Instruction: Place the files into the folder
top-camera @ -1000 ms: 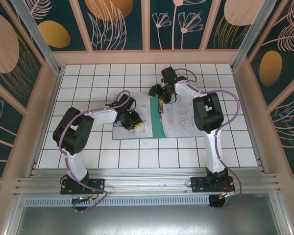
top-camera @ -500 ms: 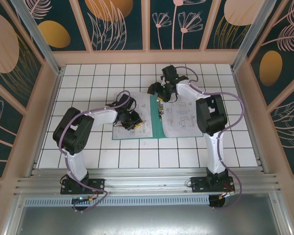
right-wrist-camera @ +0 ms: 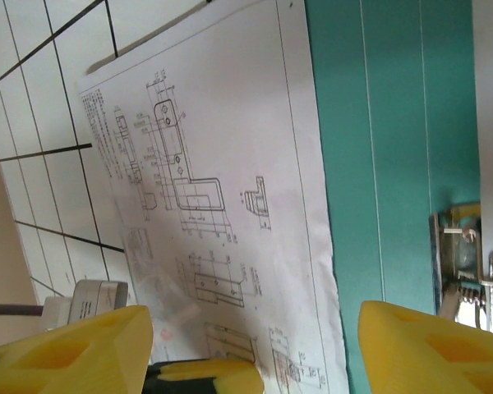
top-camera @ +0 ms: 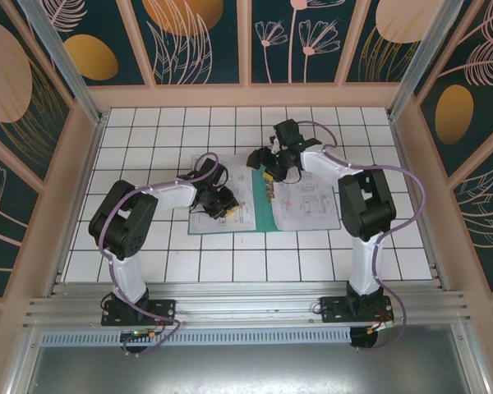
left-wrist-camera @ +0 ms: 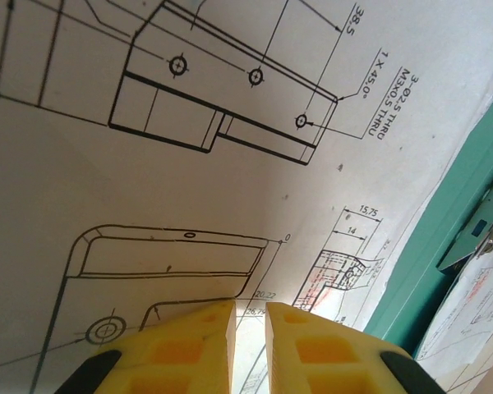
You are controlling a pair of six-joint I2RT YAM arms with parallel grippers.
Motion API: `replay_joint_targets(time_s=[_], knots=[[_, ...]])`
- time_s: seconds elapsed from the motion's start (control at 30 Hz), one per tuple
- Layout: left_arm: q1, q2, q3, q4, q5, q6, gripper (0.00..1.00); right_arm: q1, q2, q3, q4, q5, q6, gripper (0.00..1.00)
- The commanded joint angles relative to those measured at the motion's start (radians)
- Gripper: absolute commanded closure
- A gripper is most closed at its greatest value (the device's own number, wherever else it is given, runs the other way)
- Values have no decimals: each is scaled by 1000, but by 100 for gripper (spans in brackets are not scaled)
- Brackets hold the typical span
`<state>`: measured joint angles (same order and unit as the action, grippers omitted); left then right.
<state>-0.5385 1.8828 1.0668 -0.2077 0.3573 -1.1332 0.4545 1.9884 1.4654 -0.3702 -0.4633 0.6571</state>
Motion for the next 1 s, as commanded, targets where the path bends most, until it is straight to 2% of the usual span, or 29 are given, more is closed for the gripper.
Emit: replay_joint_targets(time_s=[0.0, 0.2, 0.3, 0.5, 0.77, 0.97], knots=[[3, -6, -17, 7, -1, -2, 82, 4, -61, -51, 49, -11, 29, 32], [2, -7, -22, 13, -3, -8, 82, 5, -107, -86, 54, 10, 36, 32], [2, -10, -28, 18, -3, -14, 82, 0, -153, -111, 52, 66, 44, 32], [-2, -20, -54, 46, 6, -36, 82, -64, -337, -297, 110, 173, 165, 34], [-83, 25, -27, 99, 32, -90, 82, -185, -570, -582, 217, 98, 380, 39], [-154, 114, 66, 117, 53, -117, 82, -227, -613, -712, 340, 32, 517, 41]])
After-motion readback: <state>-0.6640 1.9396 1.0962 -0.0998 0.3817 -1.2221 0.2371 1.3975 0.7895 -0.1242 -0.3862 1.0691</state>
